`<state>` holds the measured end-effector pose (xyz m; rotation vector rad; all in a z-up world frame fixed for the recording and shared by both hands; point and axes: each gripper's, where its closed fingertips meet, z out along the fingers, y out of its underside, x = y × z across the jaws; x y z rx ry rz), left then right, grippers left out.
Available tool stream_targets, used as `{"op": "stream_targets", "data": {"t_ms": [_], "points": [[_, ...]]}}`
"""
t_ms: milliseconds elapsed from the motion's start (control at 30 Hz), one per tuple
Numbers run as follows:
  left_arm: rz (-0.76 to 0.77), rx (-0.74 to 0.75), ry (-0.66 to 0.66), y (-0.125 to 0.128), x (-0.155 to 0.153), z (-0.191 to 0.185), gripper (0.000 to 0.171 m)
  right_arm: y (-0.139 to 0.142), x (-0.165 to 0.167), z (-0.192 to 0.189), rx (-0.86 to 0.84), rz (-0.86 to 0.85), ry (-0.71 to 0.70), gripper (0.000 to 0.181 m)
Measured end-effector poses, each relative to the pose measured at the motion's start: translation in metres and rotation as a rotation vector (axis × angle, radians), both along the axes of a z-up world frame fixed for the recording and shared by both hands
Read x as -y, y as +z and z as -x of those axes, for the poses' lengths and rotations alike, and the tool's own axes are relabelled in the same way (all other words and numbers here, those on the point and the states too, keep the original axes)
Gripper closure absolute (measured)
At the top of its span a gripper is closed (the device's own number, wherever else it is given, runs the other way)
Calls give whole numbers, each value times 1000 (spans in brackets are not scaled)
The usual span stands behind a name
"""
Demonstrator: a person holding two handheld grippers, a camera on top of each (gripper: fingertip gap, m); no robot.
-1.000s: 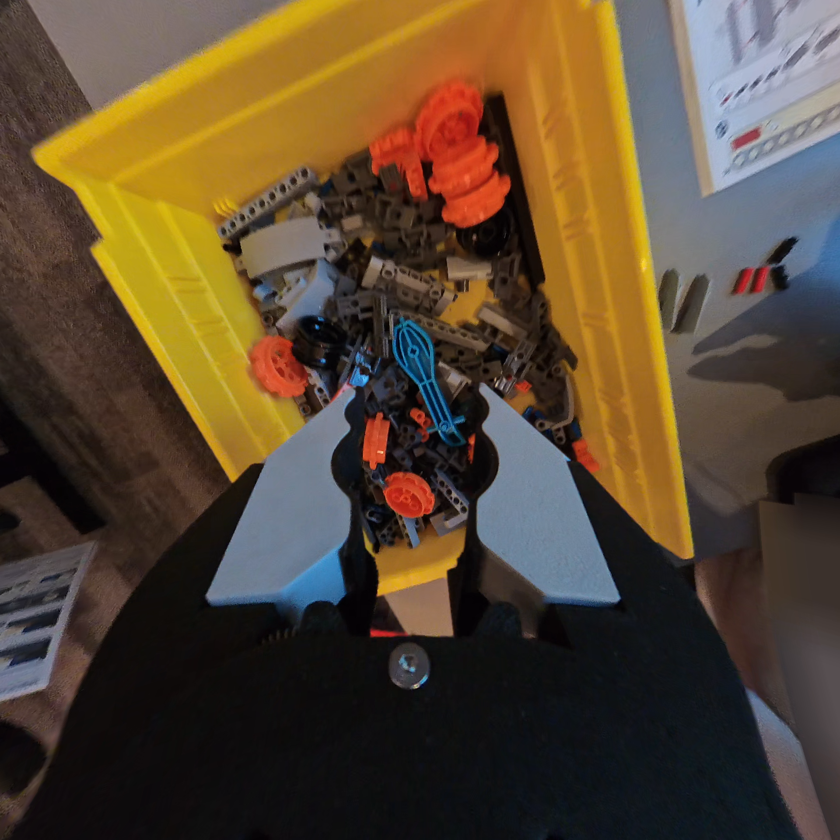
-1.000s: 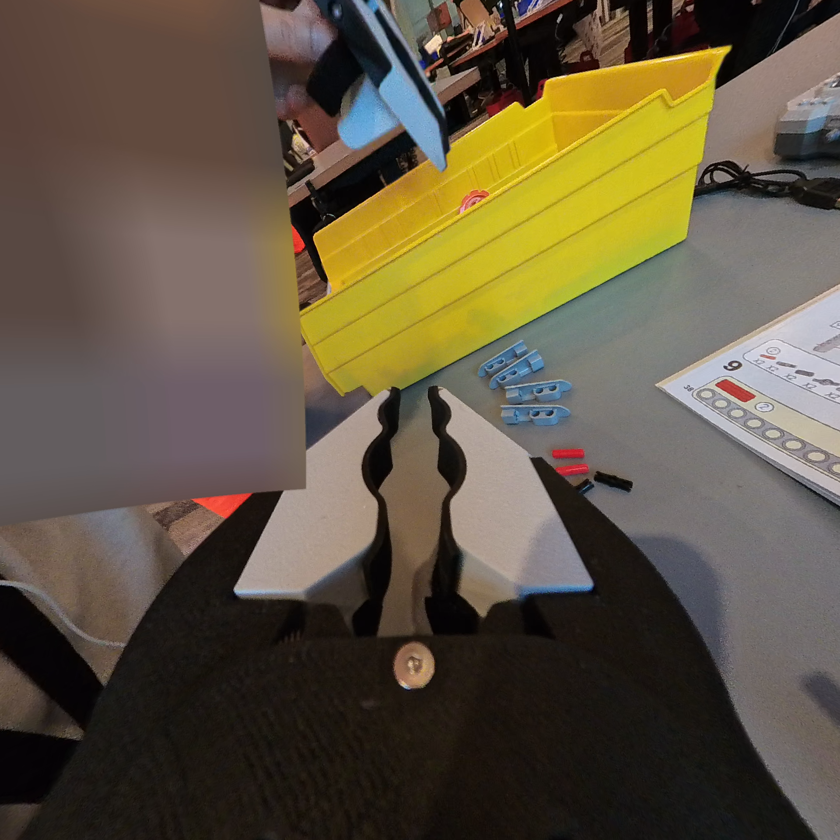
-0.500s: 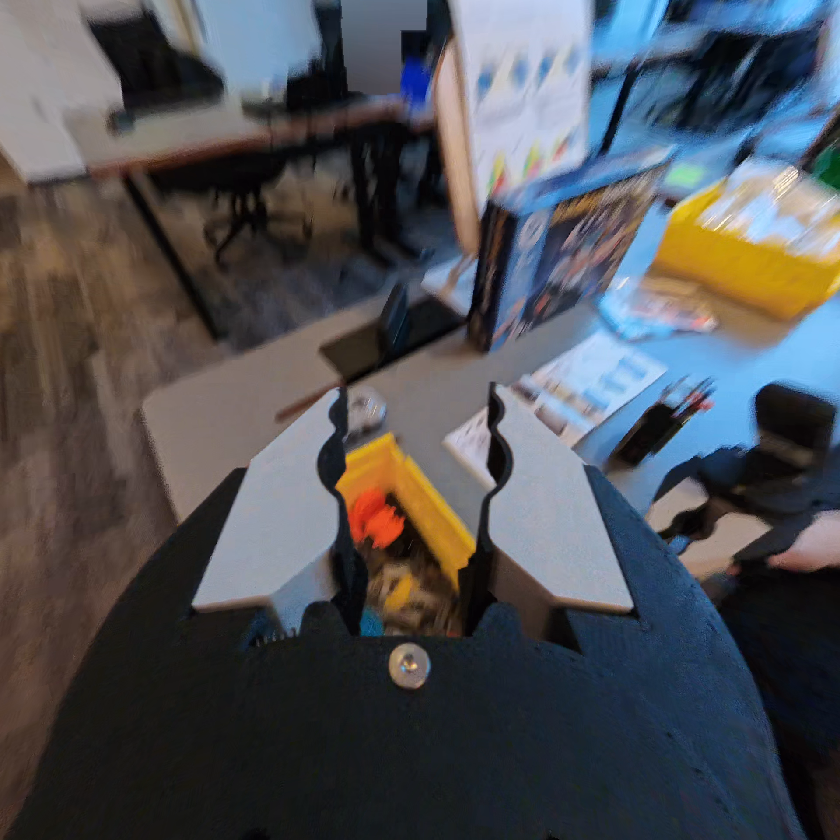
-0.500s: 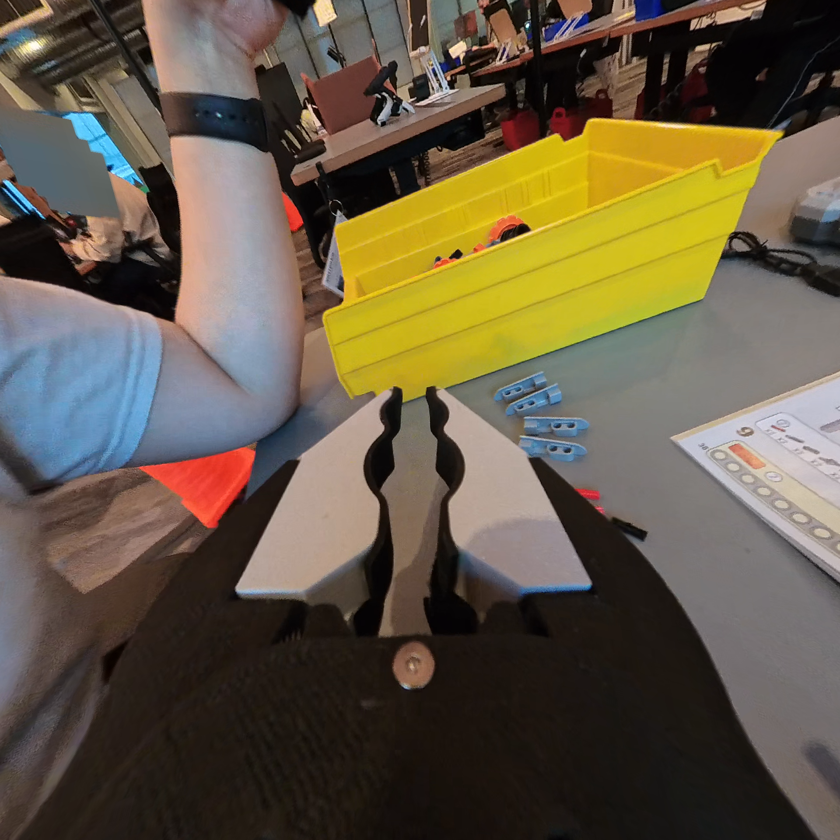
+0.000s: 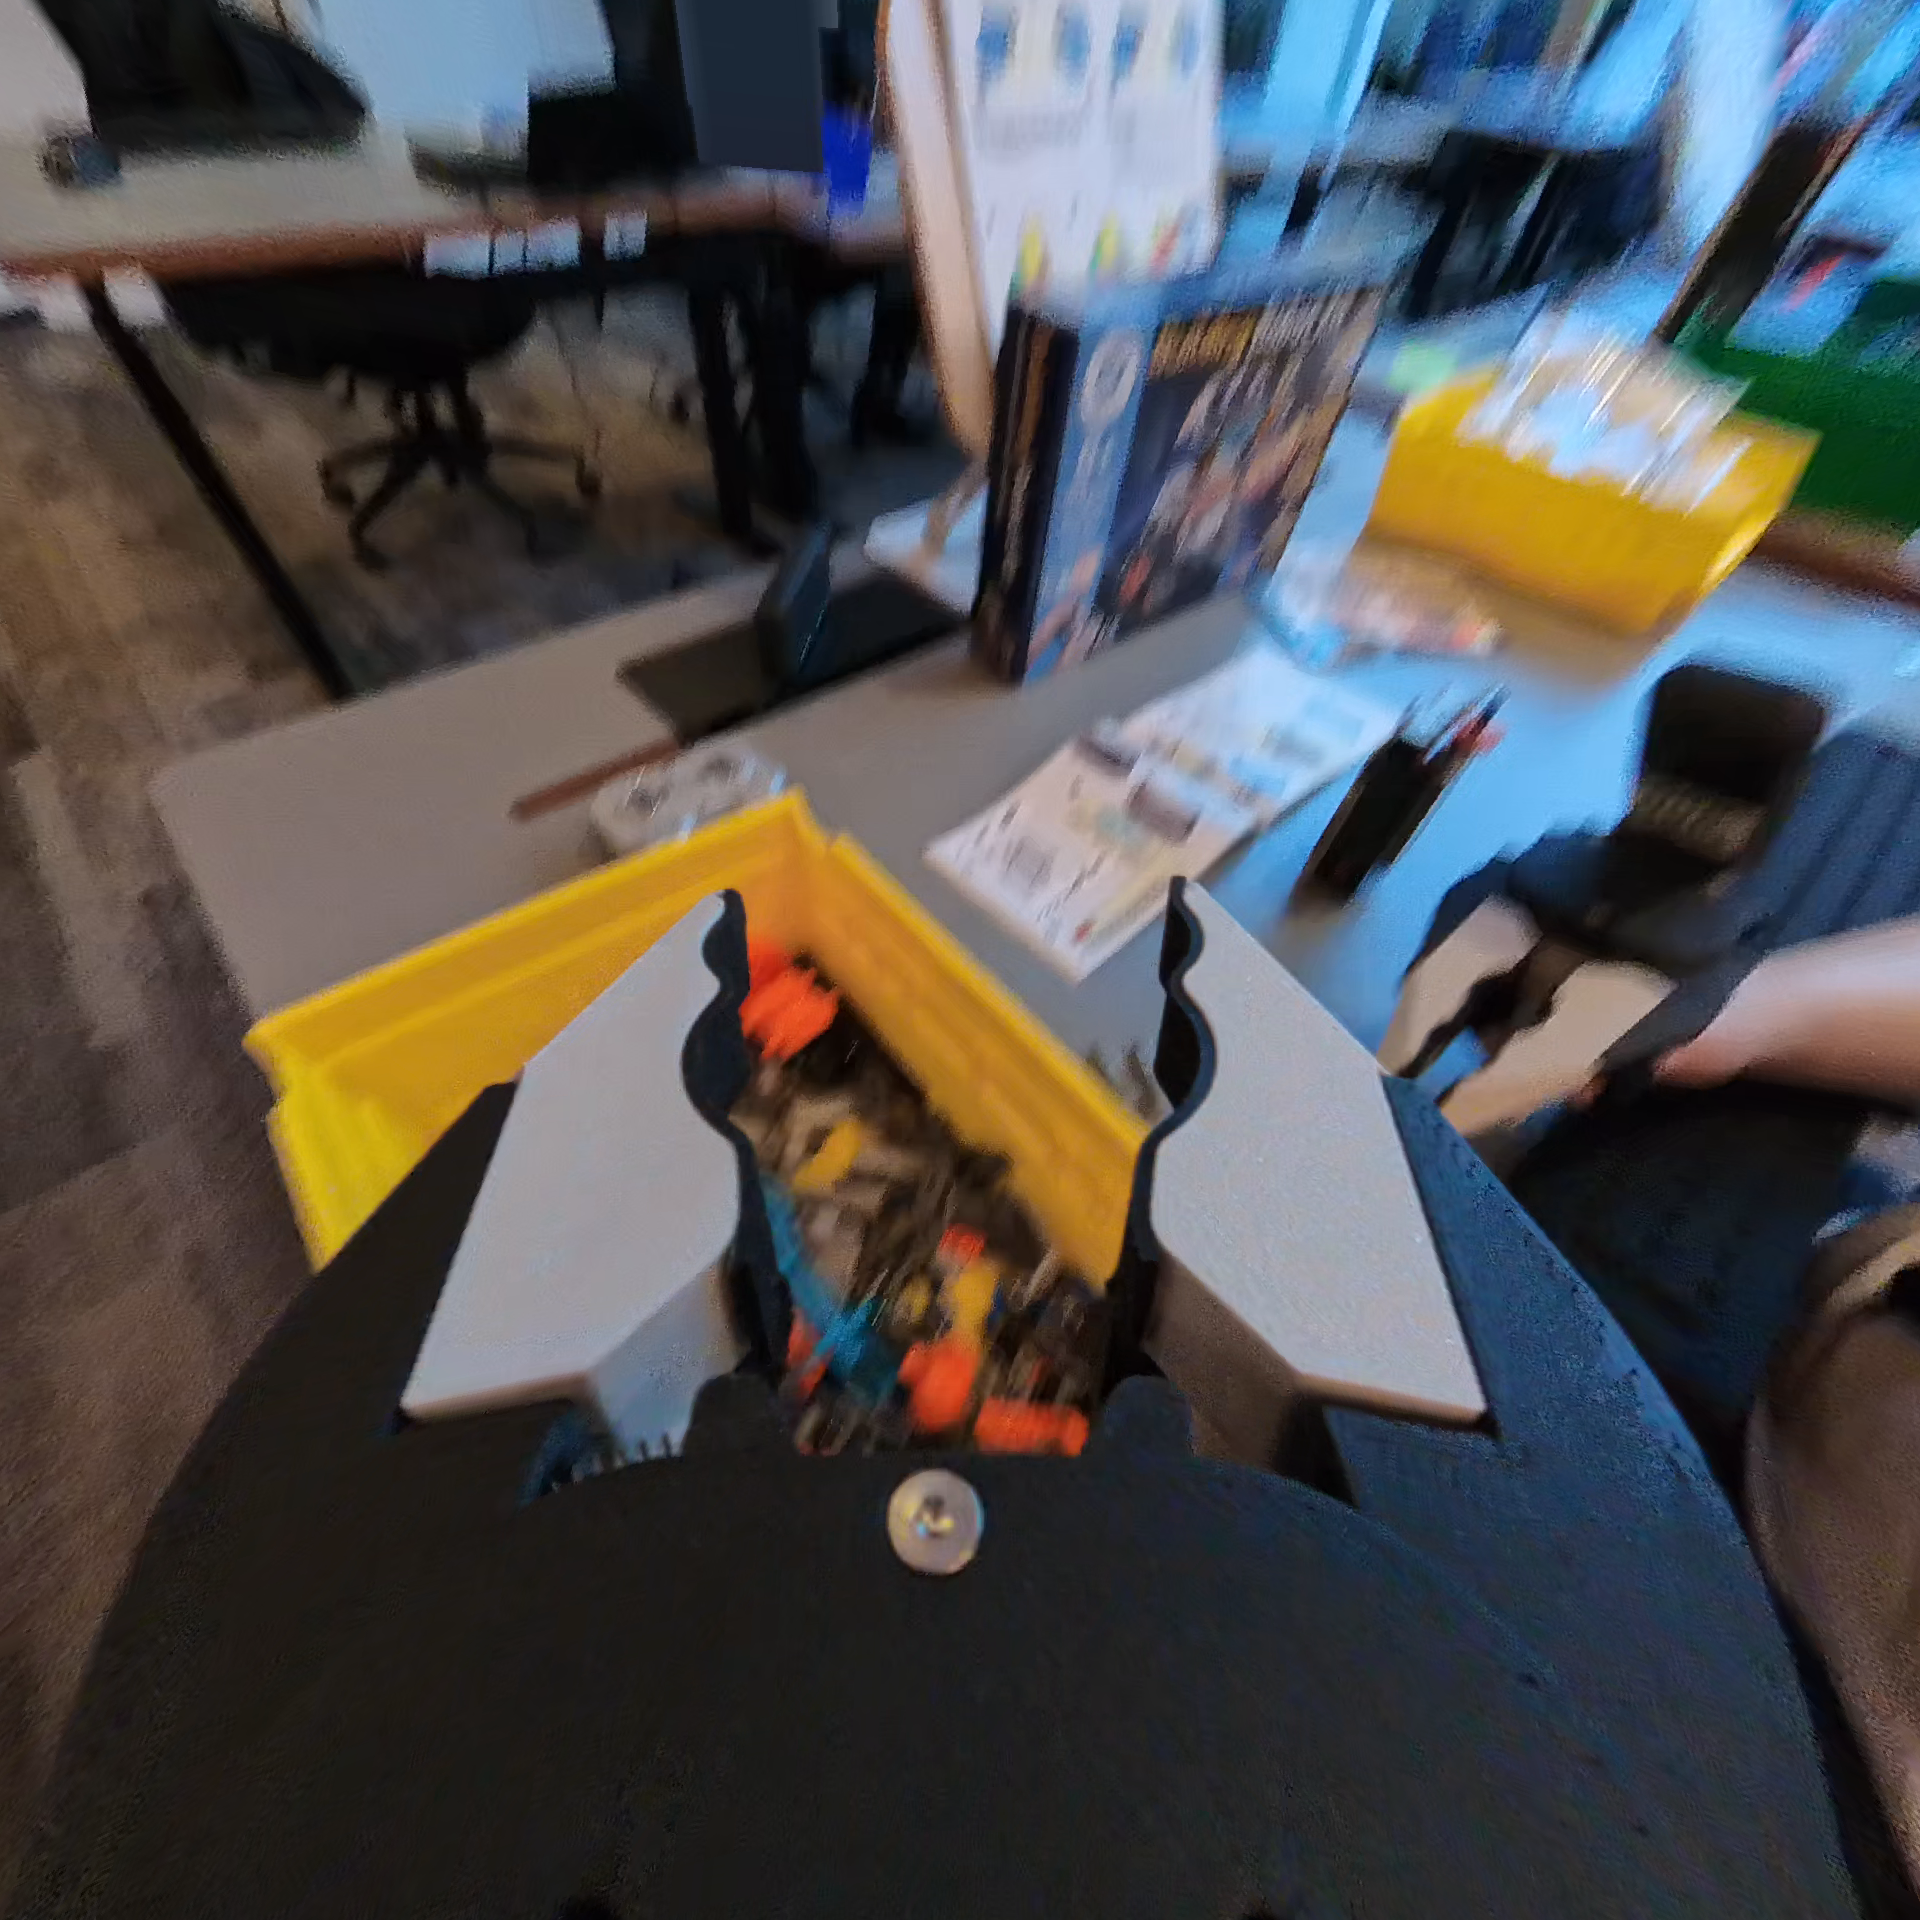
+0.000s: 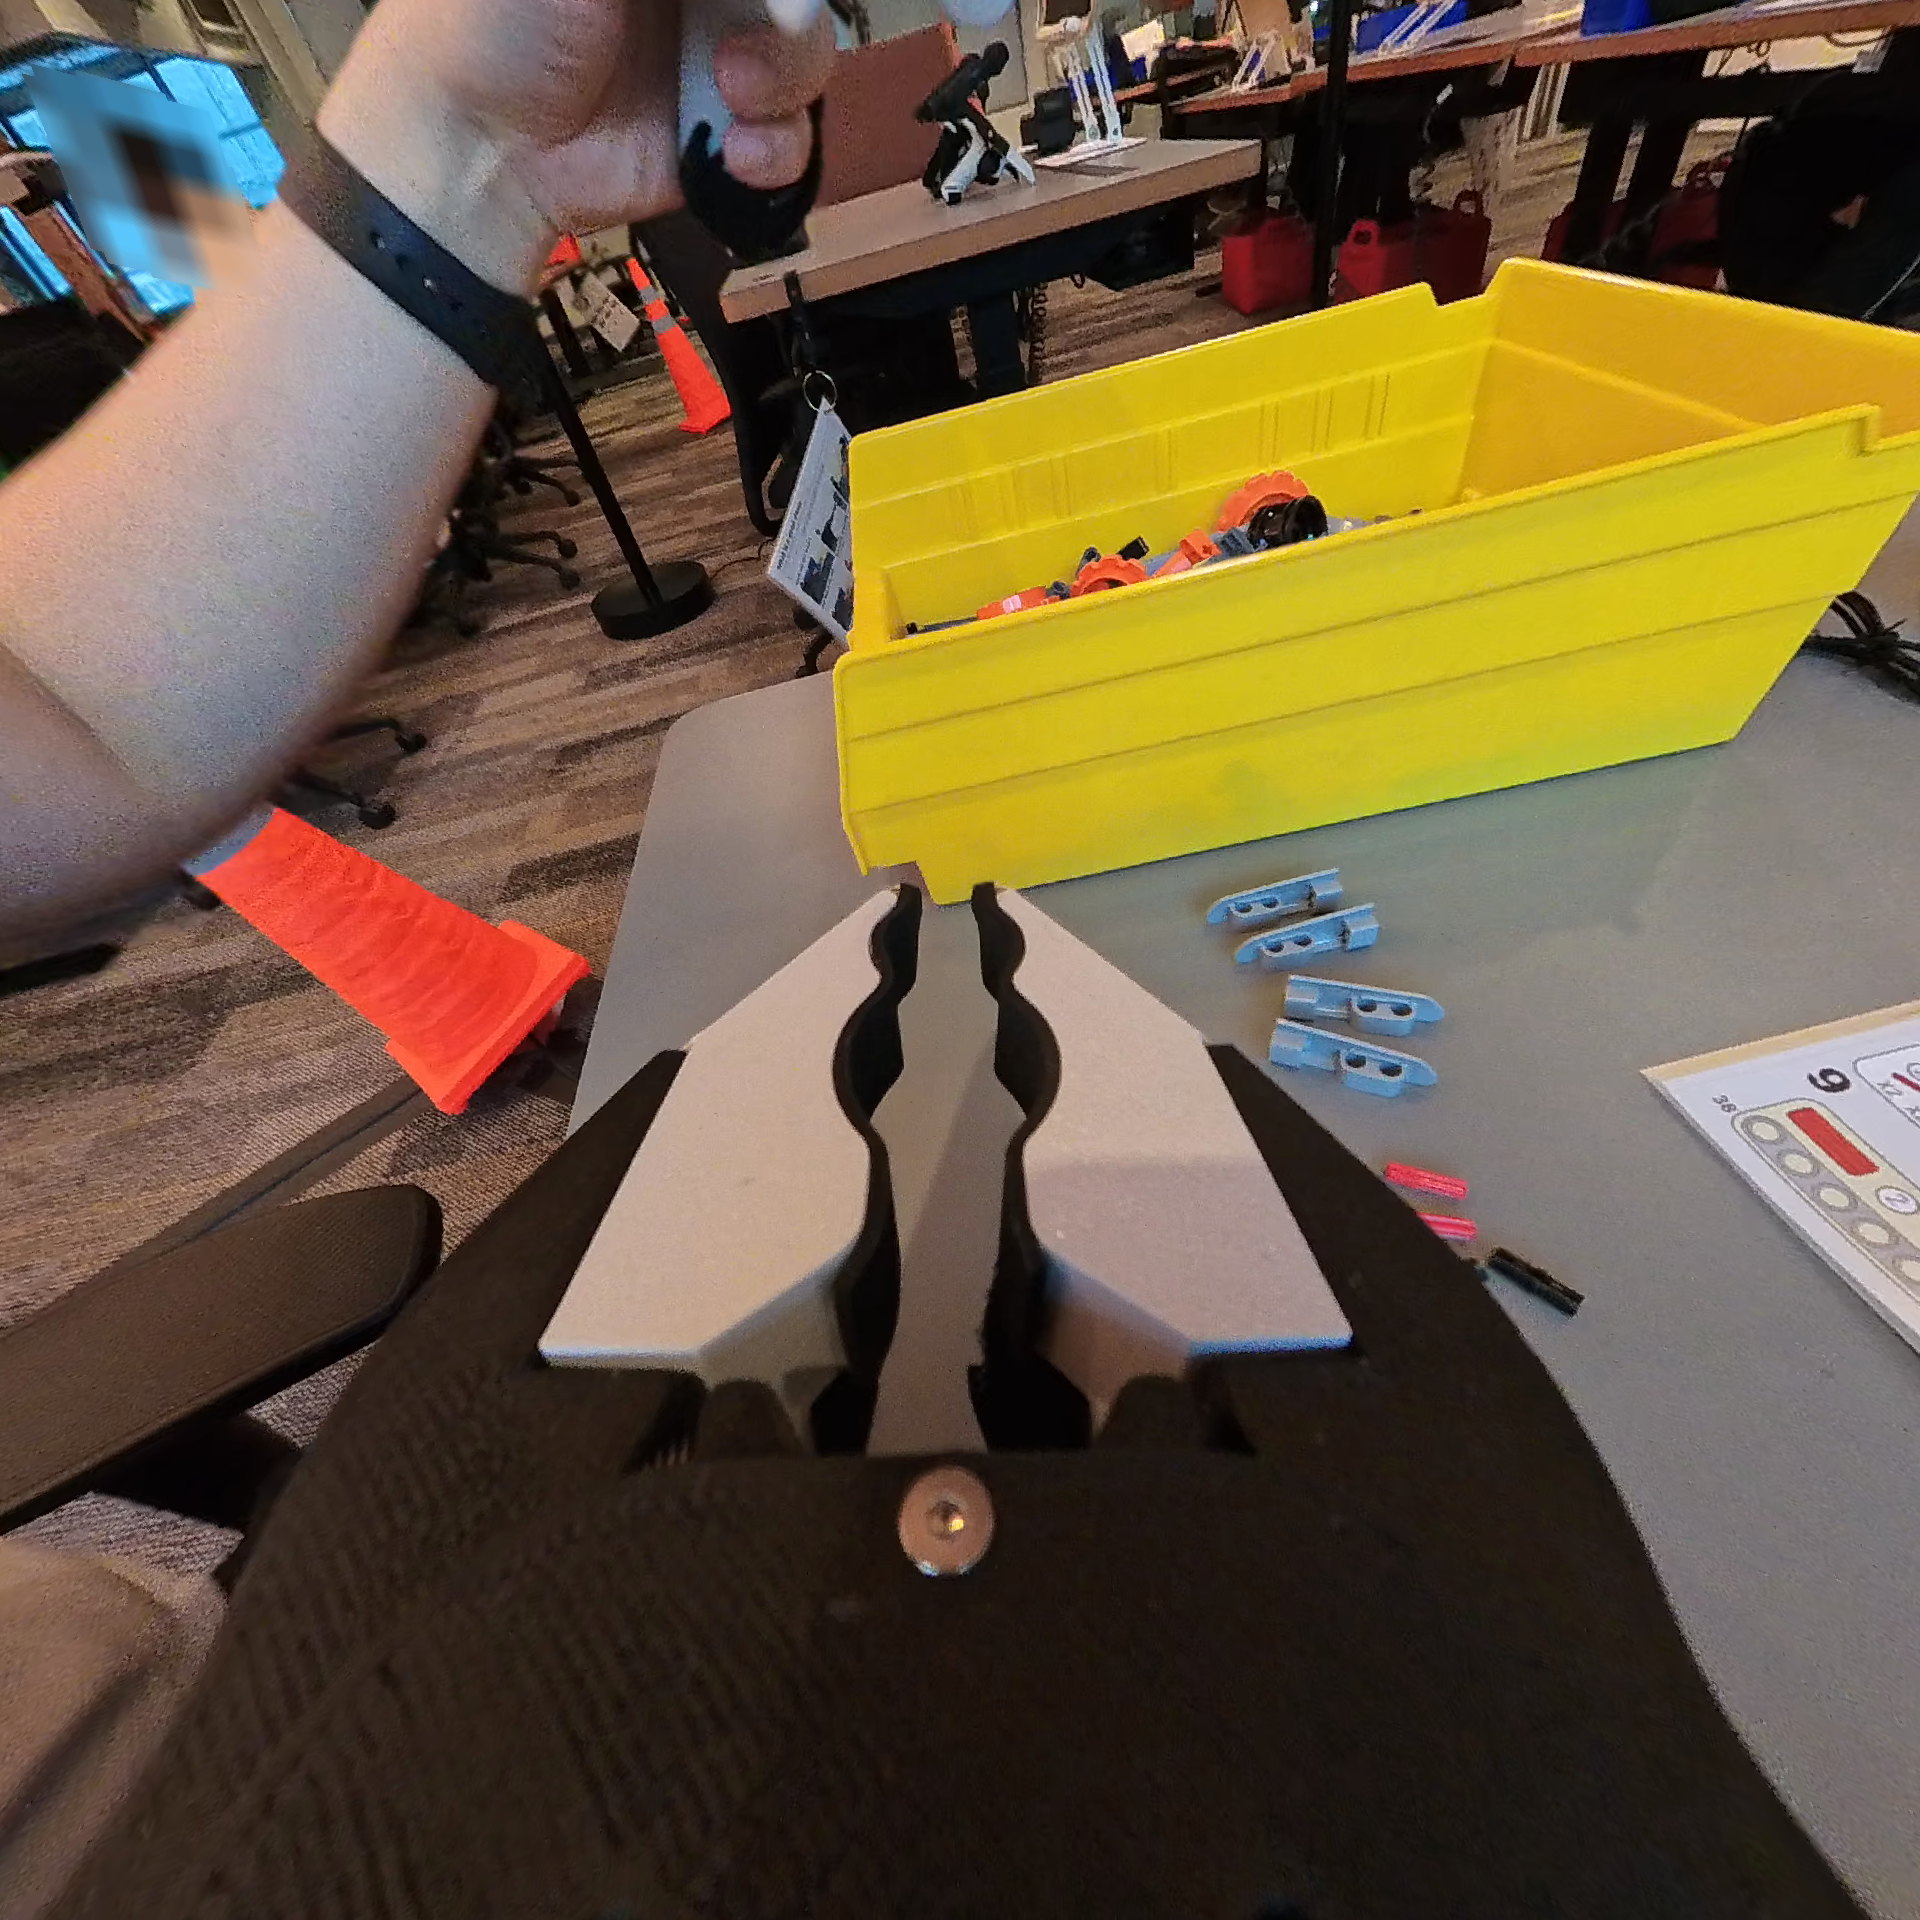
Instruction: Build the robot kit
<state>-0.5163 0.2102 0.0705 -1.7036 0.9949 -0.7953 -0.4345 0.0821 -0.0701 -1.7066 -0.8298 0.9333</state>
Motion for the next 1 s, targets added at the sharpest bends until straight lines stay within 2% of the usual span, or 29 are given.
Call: {"op": "stream_targets", "data": {"t_ms": [133,233,400,567,667,767,900,1000], "points": [[94,-488,59,-69,-8,52,88,7,2,-4,-29,9,-8,171],[201,-650,-19,-102,8,63,93,14,4,-7,-56,13,-12,171],[237,-826,-185,-147,24,49,85,28,17,-5,-98,19,-14,169],[212,-984,-361,-190,36,31,79,47,40,19,-168,-24,11,168],[144,-1099,-426,-214,40,31,78,32,50,36,-158,-28,22,168],[114,-1099,-452,-225,44,21,84,11,58,49,-58,-40,66,167],[94,-1098,-461,-227,40,18,83,13,58,51,-85,-29,78,167],[46,-1094,-441,-226,28,19,113,15,55,49,-113,-10,71,168]]}}
